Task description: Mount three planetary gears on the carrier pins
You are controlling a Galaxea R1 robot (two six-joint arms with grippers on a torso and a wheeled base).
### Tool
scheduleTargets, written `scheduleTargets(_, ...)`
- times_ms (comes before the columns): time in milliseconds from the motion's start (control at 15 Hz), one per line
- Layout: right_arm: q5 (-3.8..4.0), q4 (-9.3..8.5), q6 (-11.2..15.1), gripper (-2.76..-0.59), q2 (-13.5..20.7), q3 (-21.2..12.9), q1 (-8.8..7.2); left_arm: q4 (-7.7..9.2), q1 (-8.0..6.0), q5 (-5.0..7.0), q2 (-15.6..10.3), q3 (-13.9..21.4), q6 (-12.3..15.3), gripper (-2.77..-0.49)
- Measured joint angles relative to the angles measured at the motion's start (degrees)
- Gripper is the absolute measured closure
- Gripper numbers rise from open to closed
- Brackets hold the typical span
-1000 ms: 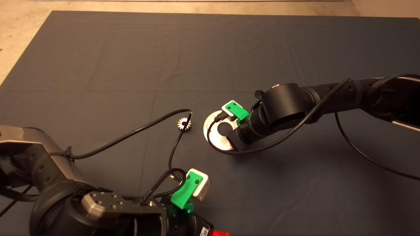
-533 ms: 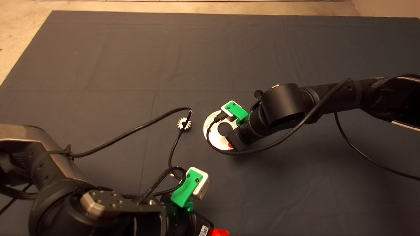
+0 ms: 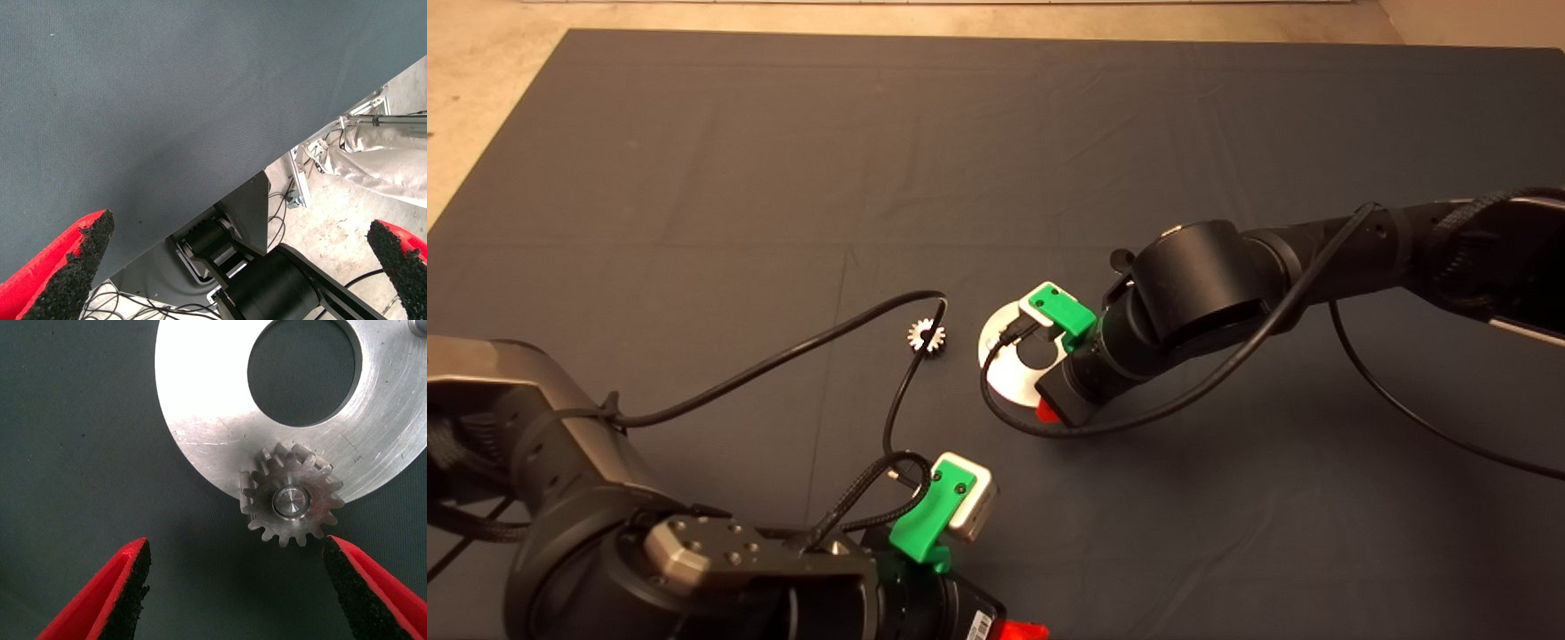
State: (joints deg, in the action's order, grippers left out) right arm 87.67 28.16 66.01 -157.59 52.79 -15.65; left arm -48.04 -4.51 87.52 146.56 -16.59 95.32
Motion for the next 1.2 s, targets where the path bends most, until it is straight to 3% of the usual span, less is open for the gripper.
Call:
scheduleTargets(267,-0.20,-2.01,0.0,-2.05,2.4,-0.2,-2.70,0.00,0.00,0.01,0.1,0.0,0.0,-2.75)
scheduleTargets(333,-0.20,-2.29,-0.3,-2.15,4.6,-0.2,-3.11,0.00,0.00,0.00,0.1,0.0,0.0,-2.75)
scheduleTargets(667,0.19,-2.91,-3.1,-2.37,9.8,2.5,-3.11,0.00,-0.28,0.00,0.2,0.0,0.0,-2.75)
scheduleTargets(800,0.15,-3.00,-4.8,-2.48,10.6,3.6,-3.30,0.02,-0.28,-0.01,0.2,0.0,0.0,-2.75)
scheduleTargets(1200,0.04,-3.17,-10.4,-2.49,11.3,10.5,-3.41,0.02,-0.28,-0.01,1.6,0.0,0.0,-2.75)
